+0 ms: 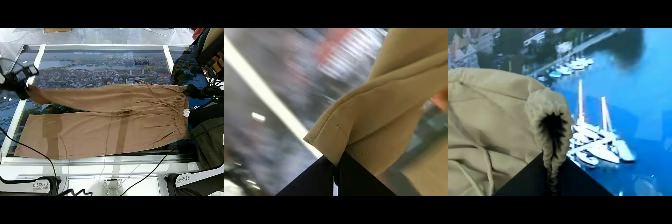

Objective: Fold the clothes and pants, and hang the long-sleeved shirts on hangers.

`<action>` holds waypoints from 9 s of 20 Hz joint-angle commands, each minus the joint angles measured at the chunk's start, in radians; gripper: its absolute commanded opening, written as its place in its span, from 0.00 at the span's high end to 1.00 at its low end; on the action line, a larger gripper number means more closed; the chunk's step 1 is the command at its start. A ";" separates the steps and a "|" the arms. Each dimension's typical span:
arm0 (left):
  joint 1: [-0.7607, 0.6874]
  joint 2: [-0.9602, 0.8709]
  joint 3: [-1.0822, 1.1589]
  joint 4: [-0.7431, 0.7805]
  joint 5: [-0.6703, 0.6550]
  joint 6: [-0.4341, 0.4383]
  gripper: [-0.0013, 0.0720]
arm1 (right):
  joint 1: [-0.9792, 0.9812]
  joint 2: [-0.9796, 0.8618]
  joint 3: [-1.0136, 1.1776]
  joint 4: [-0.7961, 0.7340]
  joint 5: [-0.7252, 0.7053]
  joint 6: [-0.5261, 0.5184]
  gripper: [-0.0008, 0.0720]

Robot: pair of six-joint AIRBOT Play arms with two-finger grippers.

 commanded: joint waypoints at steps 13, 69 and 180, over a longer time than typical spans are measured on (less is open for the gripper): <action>-0.077 -0.002 -0.055 0.208 0.803 -0.299 0.97 | 0.000 0.002 0.000 -0.009 -0.013 0.000 0.95; -0.208 0.040 -0.217 0.610 0.415 -1.605 0.35 | 0.126 0.042 0.001 -0.008 -0.427 0.000 0.24; 0.634 0.588 -0.899 -0.102 -0.224 -1.256 0.42 | 0.370 0.776 -0.993 -0.506 -0.522 0.641 0.95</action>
